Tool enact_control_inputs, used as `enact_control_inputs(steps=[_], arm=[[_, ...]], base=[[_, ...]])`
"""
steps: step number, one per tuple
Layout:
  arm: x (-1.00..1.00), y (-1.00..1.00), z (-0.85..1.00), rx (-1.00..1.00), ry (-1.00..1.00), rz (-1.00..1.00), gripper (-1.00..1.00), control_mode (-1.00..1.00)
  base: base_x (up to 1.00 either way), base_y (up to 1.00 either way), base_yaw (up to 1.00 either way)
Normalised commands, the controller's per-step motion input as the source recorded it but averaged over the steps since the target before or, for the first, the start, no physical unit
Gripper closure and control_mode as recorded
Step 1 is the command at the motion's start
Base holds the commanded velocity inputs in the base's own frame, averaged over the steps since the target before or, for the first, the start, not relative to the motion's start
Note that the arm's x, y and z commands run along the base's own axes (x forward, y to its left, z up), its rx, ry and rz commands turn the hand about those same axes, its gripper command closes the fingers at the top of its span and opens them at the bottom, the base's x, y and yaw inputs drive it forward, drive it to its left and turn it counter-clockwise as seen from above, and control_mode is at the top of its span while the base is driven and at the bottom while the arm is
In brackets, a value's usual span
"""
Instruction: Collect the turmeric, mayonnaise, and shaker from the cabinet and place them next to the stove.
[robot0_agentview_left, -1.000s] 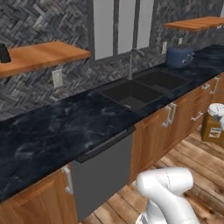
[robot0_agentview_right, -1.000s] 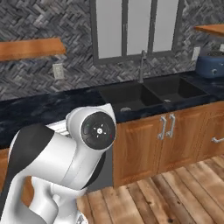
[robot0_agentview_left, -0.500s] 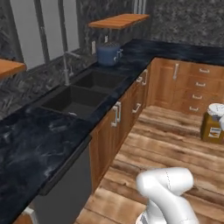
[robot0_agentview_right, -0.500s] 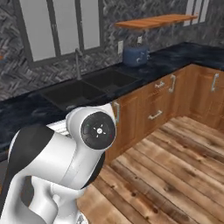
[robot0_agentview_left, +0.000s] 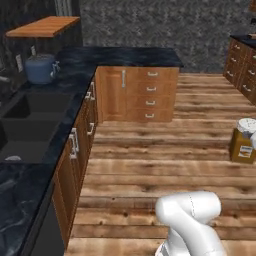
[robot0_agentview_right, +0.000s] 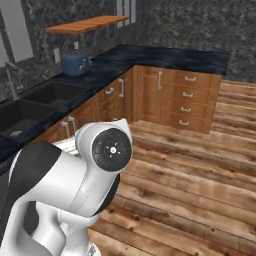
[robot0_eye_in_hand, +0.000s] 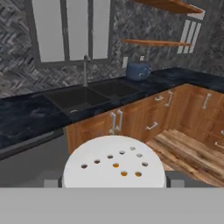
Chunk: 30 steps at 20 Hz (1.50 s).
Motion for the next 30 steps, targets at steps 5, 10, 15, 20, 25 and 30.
enact_control_inputs(steps=[5, 10, 15, 20, 25, 30], arm=[[0.0, 0.0, 0.0, 0.0, 0.0, 0.0, 1.0, 1.0], [0.0, 0.0, 0.0, 0.0, 0.0, 0.0, 1.0, 1.0], [0.0, 0.0, 0.0, 0.0, 0.0, 0.0, 1.0, 1.0], [0.0, 0.0, 0.0, 0.0, 0.0, 0.0, 1.0, 1.0], [0.0, 0.0, 0.0, 0.0, 0.0, 0.0, 1.0, 1.0], [0.0, 0.0, 0.0, 0.0, 0.0, 0.0, 1.0, 1.0]], base=[[0.31, -0.01, -0.63], [0.39, 0.0, -0.62], [0.54, 0.01, -0.59], [0.63, 0.1, -0.56], [0.73, 0.35, -0.52], [0.73, 0.52, -0.51]])
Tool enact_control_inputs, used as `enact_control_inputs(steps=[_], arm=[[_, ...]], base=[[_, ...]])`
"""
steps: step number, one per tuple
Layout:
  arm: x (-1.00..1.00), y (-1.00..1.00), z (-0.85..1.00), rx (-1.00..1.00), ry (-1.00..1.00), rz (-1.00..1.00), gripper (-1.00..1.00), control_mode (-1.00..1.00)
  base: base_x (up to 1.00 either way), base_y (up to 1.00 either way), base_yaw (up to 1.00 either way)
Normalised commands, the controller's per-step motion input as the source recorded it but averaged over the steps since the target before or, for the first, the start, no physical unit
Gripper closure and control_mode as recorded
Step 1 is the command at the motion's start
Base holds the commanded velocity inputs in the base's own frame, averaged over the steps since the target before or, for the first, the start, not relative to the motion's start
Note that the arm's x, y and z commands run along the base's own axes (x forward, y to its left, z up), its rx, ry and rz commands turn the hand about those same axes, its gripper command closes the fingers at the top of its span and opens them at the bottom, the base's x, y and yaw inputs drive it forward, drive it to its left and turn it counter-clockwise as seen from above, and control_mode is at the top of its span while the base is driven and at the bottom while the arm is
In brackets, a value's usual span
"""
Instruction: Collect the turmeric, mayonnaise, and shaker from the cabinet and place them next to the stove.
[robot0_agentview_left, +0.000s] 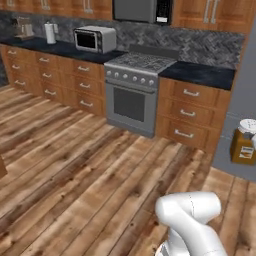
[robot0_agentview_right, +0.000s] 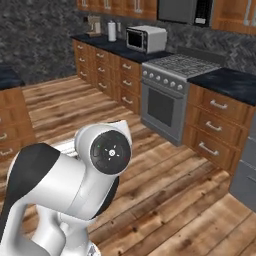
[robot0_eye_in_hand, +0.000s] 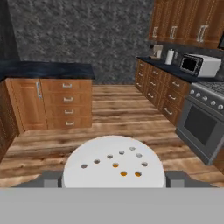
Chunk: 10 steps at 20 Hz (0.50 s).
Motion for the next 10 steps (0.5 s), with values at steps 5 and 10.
enact_control_inputs(steps=[5, 10], arm=[[0.0, 0.0, 0.0, 0.0, 0.0, 0.0, 1.0, 1.0], [0.0, 0.0, 0.0, 0.0, 0.0, 0.0, 1.0, 1.0]], base=[[0.83, 0.6, -0.47], [0.96, 0.69, -0.38]])
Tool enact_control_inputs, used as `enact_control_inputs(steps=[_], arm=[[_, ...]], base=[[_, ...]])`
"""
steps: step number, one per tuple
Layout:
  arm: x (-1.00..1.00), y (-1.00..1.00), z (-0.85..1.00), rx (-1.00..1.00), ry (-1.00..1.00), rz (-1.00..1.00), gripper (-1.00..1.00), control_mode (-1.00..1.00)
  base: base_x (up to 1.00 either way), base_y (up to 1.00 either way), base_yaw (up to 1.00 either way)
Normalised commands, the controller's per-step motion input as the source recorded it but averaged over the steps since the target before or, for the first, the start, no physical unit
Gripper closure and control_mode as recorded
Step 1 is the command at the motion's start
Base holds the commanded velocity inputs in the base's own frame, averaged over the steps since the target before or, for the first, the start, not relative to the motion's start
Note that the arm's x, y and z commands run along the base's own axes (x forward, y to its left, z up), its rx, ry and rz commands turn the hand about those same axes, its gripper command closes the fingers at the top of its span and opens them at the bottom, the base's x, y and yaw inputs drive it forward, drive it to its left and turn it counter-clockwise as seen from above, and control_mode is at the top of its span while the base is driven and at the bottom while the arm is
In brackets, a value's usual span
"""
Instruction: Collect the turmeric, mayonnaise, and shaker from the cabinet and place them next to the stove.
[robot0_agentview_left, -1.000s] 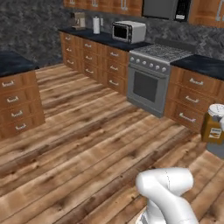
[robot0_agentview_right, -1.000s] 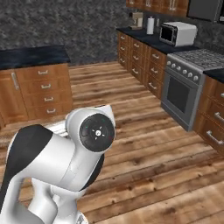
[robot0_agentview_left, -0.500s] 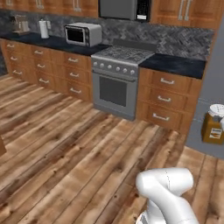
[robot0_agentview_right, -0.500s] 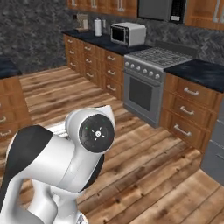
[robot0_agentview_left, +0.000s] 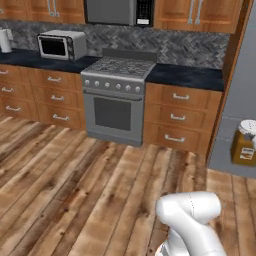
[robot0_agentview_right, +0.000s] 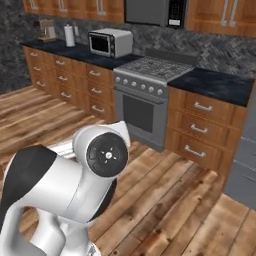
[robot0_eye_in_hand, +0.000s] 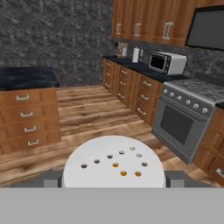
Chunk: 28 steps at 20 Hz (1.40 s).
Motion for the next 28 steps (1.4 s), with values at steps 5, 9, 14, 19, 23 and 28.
enact_control_inputs(steps=[5, 9, 14, 19, 23, 28], arm=[[0.0, 0.0, 0.0, 0.0, 0.0, 0.0, 1.0, 1.0], [0.0, 0.0, 0.0, 0.0, 0.0, 0.0, 1.0, 1.0], [0.0, 0.0, 0.0, 0.0, 0.0, 0.0, 1.0, 1.0], [0.0, 0.0, 0.0, 0.0, 0.0, 0.0, 1.0, 1.0], [0.0, 0.0, 0.0, 0.0, 0.0, 0.0, 1.0, 1.0], [0.0, 0.0, 0.0, 0.0, 0.0, 0.0, 1.0, 1.0]], base=[[1.0, 0.58, -0.24], [1.0, 0.45, -0.16], [1.0, 0.35, -0.13], [1.0, 0.22, -0.16], [1.0, 0.03, -0.22], [1.0, 0.03, -0.24]])
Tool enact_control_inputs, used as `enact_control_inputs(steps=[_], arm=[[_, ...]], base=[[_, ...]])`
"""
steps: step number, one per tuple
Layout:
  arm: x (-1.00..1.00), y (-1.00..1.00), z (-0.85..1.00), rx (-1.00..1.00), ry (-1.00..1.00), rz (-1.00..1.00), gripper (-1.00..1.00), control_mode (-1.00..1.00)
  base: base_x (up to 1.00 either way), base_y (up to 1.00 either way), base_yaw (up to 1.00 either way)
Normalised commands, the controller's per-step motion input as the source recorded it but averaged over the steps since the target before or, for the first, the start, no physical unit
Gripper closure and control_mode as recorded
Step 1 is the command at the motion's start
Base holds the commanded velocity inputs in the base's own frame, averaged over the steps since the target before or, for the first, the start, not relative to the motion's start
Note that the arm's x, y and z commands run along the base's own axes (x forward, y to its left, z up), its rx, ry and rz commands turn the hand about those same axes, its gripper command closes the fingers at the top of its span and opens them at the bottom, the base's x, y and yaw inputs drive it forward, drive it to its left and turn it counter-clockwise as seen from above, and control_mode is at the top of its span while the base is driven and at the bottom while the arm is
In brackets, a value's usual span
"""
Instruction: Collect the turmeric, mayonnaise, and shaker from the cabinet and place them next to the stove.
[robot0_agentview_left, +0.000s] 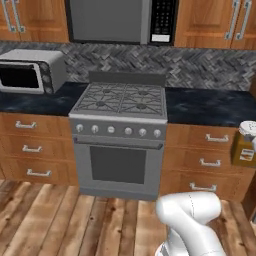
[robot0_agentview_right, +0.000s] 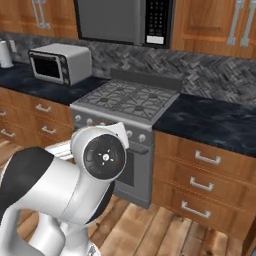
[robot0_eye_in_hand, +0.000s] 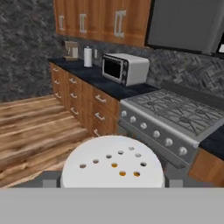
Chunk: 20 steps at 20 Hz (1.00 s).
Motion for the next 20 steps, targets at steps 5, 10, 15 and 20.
enact_control_inputs(steps=[5, 10, 15, 20], arm=[[0.0, 0.0, 0.0, 0.0, 0.0, 0.0, 1.0, 1.0], [0.0, 0.0, 0.0, 0.0, 0.0, 0.0, 1.0, 1.0], [0.0, 0.0, 0.0, 0.0, 0.0, 0.0, 1.0, 1.0], [0.0, 0.0, 0.0, 0.0, 0.0, 0.0, 1.0, 1.0]], base=[[1.0, 0.07, -0.23], [1.0, 0.07, -0.24], [1.0, 0.05, -0.24], [0.98, 0.2, -0.21]])
